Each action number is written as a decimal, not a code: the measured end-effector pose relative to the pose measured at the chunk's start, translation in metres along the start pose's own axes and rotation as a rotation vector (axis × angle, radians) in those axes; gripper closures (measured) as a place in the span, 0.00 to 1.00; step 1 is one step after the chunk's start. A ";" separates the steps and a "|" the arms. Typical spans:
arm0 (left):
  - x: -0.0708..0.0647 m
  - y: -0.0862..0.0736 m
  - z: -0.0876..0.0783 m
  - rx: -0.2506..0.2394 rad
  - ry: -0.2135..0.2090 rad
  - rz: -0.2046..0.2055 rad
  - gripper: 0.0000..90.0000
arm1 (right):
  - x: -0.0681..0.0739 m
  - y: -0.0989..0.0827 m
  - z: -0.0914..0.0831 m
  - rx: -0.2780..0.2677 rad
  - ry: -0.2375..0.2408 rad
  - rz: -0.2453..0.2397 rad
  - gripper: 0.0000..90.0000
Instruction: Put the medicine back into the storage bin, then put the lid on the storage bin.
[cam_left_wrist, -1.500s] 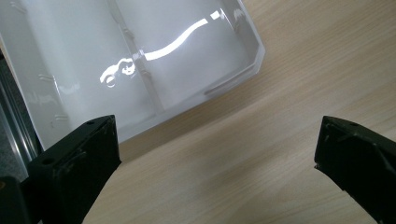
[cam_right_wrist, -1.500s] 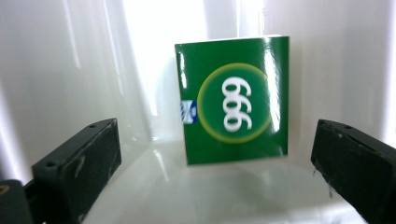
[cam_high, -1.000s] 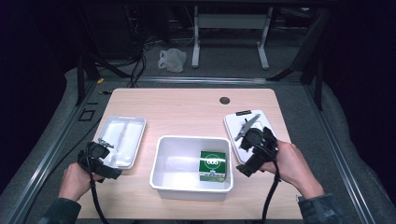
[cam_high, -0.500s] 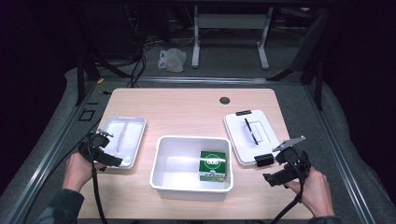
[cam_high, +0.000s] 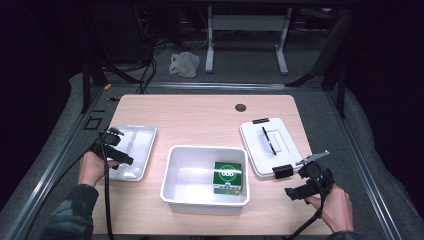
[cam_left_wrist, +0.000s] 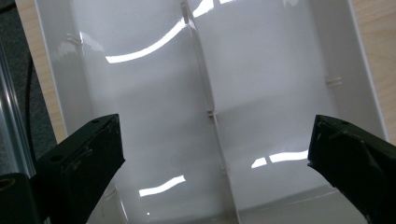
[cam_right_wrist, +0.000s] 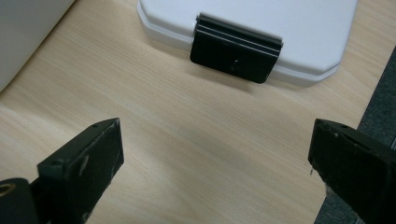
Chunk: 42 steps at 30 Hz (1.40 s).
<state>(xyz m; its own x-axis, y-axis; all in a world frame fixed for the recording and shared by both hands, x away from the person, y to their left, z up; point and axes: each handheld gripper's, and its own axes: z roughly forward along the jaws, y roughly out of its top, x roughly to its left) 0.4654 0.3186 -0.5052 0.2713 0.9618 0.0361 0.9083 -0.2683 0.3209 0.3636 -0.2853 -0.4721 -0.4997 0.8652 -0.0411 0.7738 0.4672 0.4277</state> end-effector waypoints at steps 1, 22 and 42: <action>0.001 0.001 0.001 0.003 -0.002 -0.005 0.04 | 0.000 0.000 0.001 0.007 0.003 -0.003 0.03; 0.022 0.032 0.033 0.023 -0.060 -0.096 0.78 | 0.003 0.002 0.006 0.039 0.011 -0.022 0.06; 0.023 0.045 0.026 0.130 -0.010 -0.066 0.99 | 0.002 0.002 0.007 0.054 0.011 -0.040 0.07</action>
<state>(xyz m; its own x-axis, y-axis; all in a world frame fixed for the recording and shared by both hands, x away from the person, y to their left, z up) 0.5207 0.3272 -0.5148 0.2124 0.9771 0.0096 0.9576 -0.2100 0.1974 0.3663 -0.2813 -0.4776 -0.5343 0.8440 -0.0470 0.7730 0.5103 0.3769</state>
